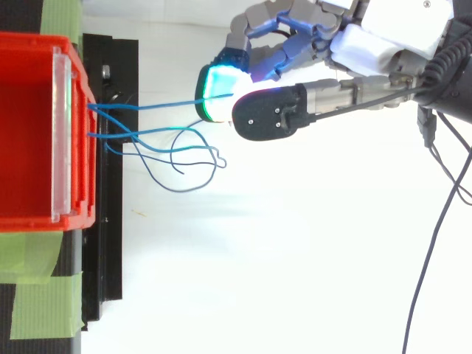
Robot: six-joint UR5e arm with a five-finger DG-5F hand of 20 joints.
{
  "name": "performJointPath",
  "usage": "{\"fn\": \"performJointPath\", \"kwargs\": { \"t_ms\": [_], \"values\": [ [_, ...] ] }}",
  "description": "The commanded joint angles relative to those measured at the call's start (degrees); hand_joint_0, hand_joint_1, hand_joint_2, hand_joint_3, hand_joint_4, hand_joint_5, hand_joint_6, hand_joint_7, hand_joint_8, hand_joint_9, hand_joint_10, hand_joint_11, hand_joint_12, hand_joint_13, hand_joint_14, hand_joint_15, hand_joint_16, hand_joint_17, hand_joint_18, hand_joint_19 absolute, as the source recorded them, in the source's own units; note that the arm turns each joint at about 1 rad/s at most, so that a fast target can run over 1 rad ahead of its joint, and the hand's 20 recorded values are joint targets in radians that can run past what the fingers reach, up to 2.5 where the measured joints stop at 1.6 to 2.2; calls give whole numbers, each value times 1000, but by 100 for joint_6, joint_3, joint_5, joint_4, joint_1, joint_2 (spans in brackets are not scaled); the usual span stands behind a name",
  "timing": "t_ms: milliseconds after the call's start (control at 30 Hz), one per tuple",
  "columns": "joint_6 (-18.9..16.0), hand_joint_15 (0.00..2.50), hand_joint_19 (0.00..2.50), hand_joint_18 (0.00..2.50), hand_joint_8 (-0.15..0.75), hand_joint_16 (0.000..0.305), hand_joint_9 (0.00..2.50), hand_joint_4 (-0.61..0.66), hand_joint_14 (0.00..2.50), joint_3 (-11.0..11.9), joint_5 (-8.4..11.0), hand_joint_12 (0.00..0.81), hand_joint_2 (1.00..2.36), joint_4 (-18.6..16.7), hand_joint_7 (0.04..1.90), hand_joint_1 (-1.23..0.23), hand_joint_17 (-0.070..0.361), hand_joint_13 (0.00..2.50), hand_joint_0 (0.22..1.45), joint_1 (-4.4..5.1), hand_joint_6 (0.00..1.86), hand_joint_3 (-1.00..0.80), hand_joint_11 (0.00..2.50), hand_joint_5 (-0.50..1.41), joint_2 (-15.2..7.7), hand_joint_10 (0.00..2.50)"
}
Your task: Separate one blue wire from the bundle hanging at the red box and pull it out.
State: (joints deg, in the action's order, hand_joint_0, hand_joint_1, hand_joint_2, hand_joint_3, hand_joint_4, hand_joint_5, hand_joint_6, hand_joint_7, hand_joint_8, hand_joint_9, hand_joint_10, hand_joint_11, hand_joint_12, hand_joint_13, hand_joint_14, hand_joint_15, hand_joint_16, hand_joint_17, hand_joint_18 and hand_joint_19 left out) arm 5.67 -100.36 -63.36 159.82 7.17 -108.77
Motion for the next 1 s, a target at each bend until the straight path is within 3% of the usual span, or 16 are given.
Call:
{"fn": "performJointPath", "kwargs": {
  "t_ms": [0,33,100,233,967],
  "values": [
    [-145,430,466,556,336,58,719,154,13,-371,131,443,1021,-135,1206,-813,131,457,603,39,836,-126,645,-153,154,13],
    [-145,428,458,561,338,58,719,154,13,-555,324,443,1021,-355,1205,-813,131,457,604,83,836,-129,634,-153,260,15],
    [-145,431,465,563,340,58,722,154,13,-722,474,445,1021,-495,1204,-813,131,462,605,127,837,-129,644,-154,348,15],
    [-127,435,456,566,340,58,723,154,14,-1047,641,446,1021,-750,1204,-812,131,466,605,197,837,-129,643,-154,497,15],
    [259,444,471,578,342,58,723,146,14,-1065,650,448,1021,-829,1198,-809,131,484,604,215,839,-122,644,-155,497,13]
  ]
}}
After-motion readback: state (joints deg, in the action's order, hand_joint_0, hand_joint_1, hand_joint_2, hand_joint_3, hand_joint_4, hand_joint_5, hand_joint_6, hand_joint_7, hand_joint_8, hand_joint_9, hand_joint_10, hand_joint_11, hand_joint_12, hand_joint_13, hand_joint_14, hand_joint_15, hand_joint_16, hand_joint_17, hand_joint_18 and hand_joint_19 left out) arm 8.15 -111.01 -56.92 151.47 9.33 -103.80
